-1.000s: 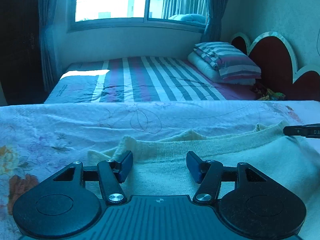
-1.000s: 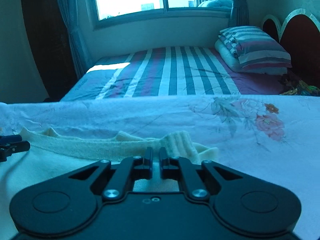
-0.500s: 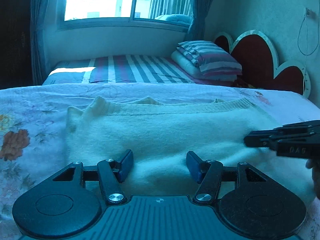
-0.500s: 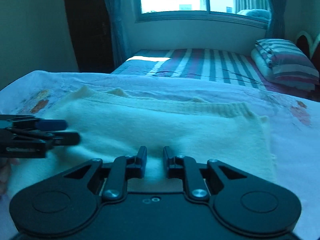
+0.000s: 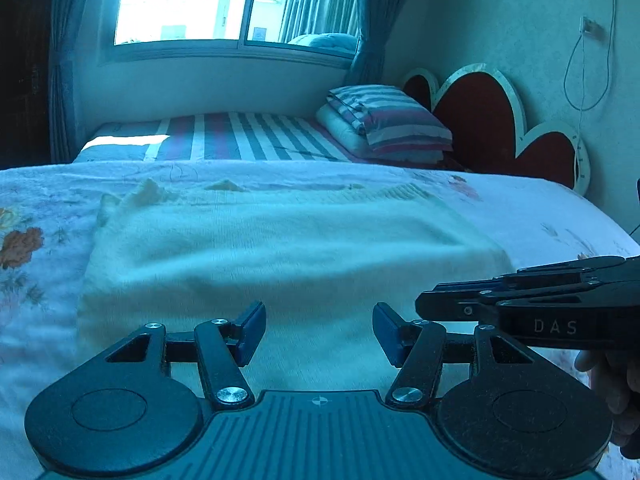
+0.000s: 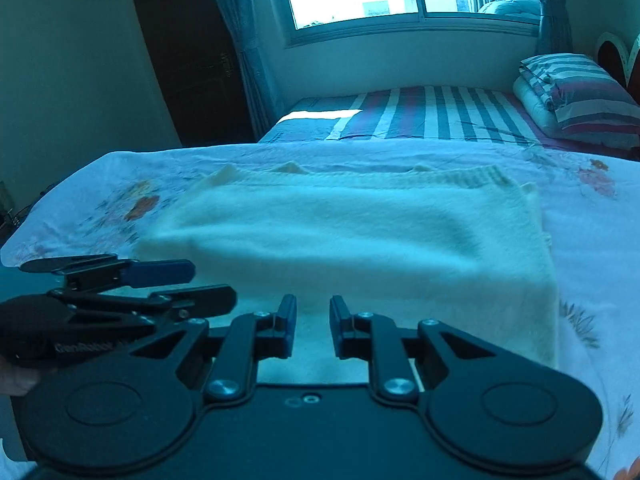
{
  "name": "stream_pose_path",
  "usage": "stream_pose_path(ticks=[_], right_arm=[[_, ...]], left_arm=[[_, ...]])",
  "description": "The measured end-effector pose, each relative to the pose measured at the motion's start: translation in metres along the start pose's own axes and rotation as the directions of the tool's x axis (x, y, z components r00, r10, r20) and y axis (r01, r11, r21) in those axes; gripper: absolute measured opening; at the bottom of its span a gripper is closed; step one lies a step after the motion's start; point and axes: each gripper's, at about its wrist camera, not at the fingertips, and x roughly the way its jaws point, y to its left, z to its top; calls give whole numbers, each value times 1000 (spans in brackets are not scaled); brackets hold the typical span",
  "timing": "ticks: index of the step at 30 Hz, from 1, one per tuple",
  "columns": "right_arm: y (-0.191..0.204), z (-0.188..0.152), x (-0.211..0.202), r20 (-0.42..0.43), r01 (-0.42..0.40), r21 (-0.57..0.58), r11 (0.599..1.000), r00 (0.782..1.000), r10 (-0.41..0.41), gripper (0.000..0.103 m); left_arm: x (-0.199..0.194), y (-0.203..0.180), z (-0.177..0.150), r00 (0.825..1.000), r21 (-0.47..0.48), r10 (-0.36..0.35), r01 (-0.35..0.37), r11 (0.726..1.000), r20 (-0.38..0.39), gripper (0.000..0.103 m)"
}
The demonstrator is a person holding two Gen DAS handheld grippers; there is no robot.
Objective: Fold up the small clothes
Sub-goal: 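Open both grippers and release the folded hem onto the sweater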
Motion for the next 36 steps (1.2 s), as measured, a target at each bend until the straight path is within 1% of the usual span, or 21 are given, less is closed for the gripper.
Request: stream_pose_path(ticks=[2, 3, 4, 6, 7, 9, 11, 12, 14, 15, 16, 17, 20, 22, 24, 29, 31, 33, 34, 35, 36], right_arm=[[9, -18, -1, -39, 23, -33, 999, 999, -24, 20], [10, -27, -3, -54, 38, -47, 998, 998, -41, 19], [10, -35, -8, -45, 49, -55, 997, 998, -52, 18], [12, -46, -21, -29, 58, -73, 996, 998, -61, 18], [14, -46, -25, -28, 63, -80, 995, 997, -65, 18], [17, -40, -32, -4, 53, -68, 996, 999, -53, 21], [23, -34, -34, 26, 41, -73, 996, 999, -39, 21], [27, -32, -32, 29, 38, -85, 996, 999, -36, 21], [33, -32, -25, 7, 27, -99, 995, 1000, -27, 21], [34, -34, -21, -2, 29, -103, 994, 1000, -29, 19], [34, -35, -18, -12, 38, -107, 994, 999, -39, 20], [33, -39, -15, -29, 54, -107, 993, 998, -58, 20], [22, -47, -20, -23, 90, -98, 991, 995, -93, 20], [9, -49, -28, -18, 114, -75, 991, 993, -116, 20], [-6, -51, -37, -17, 159, -56, 986, 987, -160, 20], [-45, -60, -61, -16, 222, 20, 975, 975, -221, 18], [-57, -63, -67, -18, 220, 50, 974, 976, -219, 16], [-59, -62, -70, -24, 216, 55, 975, 976, -215, 16], [-56, -59, -71, -14, 225, 50, 973, 974, -225, 19], [-52, -56, -75, 15, 227, 45, 973, 973, -228, 22], [-48, -53, -78, 43, 220, 43, 975, 974, -222, 21]], left_arm=[[0, -3, -18, 998, 6, 13, -13, 1000, -54, 59], [-4, -4, -27, 998, 12, 23, -22, 1000, -52, 59], [-14, -6, -35, 999, 17, 26, -26, 1000, -35, 59], [-26, -7, -42, 999, 23, 38, -37, 999, -38, 59], [-30, -9, -41, 998, 28, 51, -51, 998, -35, 59], [-40, -11, -35, 999, 0, 44, -44, 999, -3, 59], [-39, -11, -30, 998, -18, 57, -57, 998, 11, 59], [-37, -11, -29, 998, -30, 59, -59, 998, 10, 59], [-31, -11, -31, 998, -61, 56, -55, 997, 5, 59], [-28, -11, -34, 997, -65, 71, -71, 995, -6, 59], [-24, -11, -37, 996, -59, 82, -83, 995, -20, 59], [-22, -12, -41, 994, -49, 108, -109, 993, -23, 59], [-28, -14, -46, 989, -17, 145, -145, 989, -12, 59], [-34, -9, -49, 986, -28, 166, -166, 986, -12, 59], [-41, 0, -52, 982, -35, 190, -190, 981, -10, 59], [-58, 21, -59, 975, -55, 222, -222, 973, -12, 59], [-61, 26, -60, 973, -58, 230, -230, 971, -16, 59], [-65, 28, -58, 970, -64, 244, -245, 967, -18, 59], [-68, 27, -56, 959, -68, 281, -282, 957, -15, 59], [-71, 28, -54, 957, -69, 289, -288, 955, -3, 59], [-71, 31, -53, 957, -78, 290, -289, 954, 4, 59]])
